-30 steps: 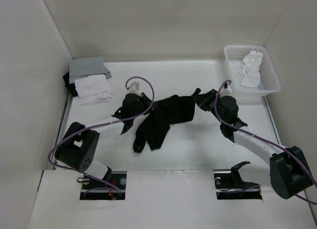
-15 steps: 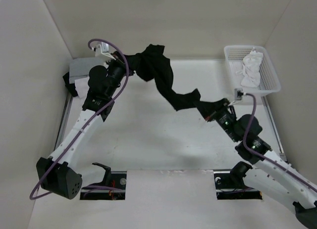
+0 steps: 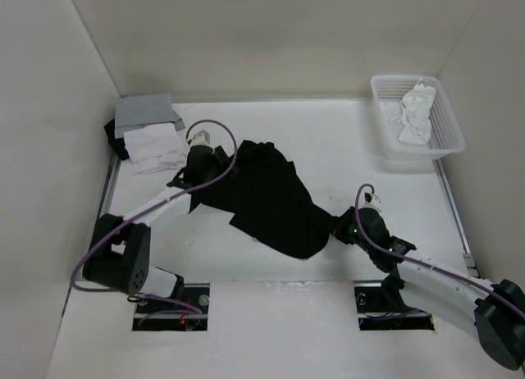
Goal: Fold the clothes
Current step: Flatten the tank top out
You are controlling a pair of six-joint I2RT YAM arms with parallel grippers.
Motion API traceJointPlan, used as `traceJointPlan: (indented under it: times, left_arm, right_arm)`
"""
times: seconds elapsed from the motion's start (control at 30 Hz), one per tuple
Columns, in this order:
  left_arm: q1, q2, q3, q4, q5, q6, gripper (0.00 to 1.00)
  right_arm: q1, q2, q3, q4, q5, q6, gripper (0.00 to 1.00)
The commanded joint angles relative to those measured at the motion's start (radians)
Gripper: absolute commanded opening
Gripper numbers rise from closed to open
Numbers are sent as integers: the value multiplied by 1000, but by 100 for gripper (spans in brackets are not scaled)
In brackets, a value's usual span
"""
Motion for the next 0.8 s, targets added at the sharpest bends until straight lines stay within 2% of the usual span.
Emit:
traceJointPlan:
  times: [0.0, 0.17, 0.3, 0.5, 0.67, 0.77]
  left_arm:
    - [-126, -233, -160, 33, -118, 13, 47]
    - [-316, -373, -318, -134, -282, 10, 39]
    - [-414, -312, -354, -171, -373, -5, 42]
    - [-405, -273, -381, -155, -374, -10, 42]
    - [-359, -233, -396, -56, -336, 19, 45]
    - [-341, -184, -386, -10, -273, 27, 39]
  right_arm:
    - [-8, -19, 19, 78, 23, -9, 5]
    - [-49, -40, 7, 88, 25, -32, 6]
    - [-58, -11, 15, 133, 13, -51, 7]
    - [-54, -2, 13, 147, 8, -57, 7]
    - [-54, 6, 5, 163, 2, -58, 7]
    - [-51, 6, -1, 166, 2, -58, 7]
